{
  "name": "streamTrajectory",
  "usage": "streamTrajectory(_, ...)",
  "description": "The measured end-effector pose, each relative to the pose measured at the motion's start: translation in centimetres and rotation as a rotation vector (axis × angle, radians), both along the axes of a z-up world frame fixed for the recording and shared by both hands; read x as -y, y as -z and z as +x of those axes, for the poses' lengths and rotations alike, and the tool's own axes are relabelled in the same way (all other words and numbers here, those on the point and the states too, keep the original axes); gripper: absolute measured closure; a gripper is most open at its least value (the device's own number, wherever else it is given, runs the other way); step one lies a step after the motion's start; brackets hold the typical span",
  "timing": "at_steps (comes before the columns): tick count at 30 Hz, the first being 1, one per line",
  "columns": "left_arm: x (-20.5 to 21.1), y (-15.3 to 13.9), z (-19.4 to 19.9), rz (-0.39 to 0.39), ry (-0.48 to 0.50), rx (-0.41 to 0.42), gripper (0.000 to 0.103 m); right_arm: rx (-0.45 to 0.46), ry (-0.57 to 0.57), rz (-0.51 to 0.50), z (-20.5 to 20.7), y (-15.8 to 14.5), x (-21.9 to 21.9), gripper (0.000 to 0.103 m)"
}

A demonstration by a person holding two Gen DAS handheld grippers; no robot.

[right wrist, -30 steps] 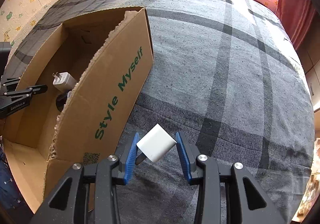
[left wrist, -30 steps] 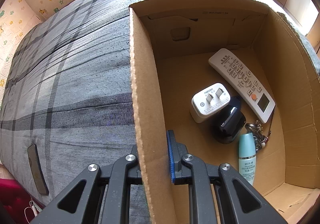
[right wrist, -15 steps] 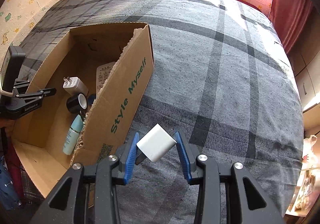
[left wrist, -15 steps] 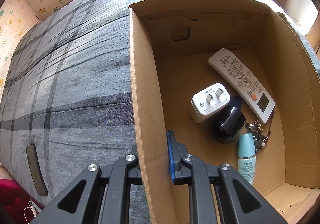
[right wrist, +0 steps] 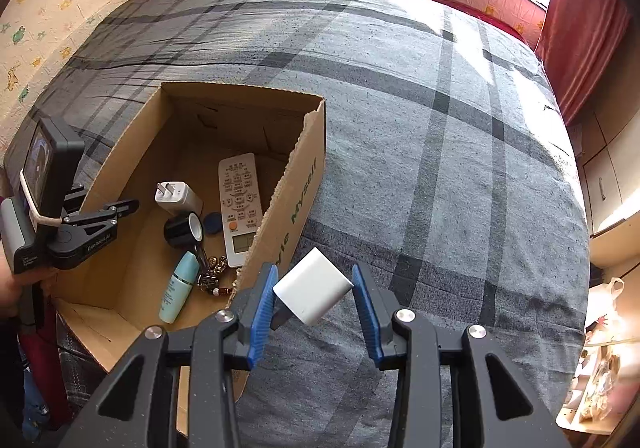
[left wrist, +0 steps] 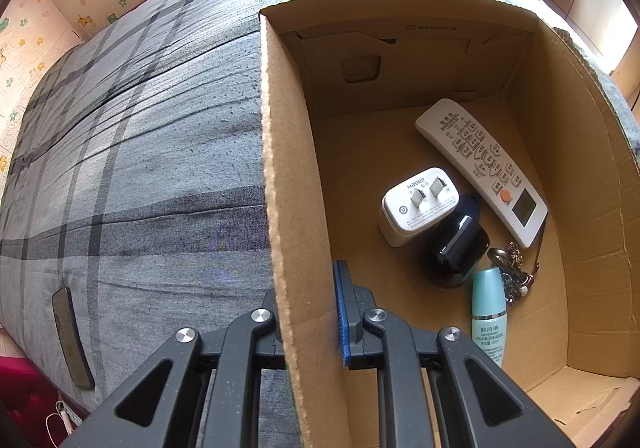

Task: Organize rigid objects
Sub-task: 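Carry the white cube plug into the box beside the keys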

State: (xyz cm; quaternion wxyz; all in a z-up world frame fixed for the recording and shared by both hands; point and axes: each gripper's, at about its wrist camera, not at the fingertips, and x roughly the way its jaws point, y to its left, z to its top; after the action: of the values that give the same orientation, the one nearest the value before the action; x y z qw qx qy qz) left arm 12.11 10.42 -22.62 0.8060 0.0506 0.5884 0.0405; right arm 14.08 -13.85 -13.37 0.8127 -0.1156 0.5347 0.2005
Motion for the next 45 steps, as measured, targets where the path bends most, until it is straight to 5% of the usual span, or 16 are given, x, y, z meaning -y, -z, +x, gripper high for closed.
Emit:
streamTrajectory(18, -0.1, -0.2, 0.0, -0.007, 0.001, 0.007, 0.087, -0.012, -0.080, 0.009, 1.0, -1.9, -6.8, 0.062)
streamTrajectory(45, -0.4, -0.3, -0.1, -0.022, -0.002, 0.007, 0.087, -0.134, -0.099, -0.048, 3.4, 5.2, -14.2, 0.062)
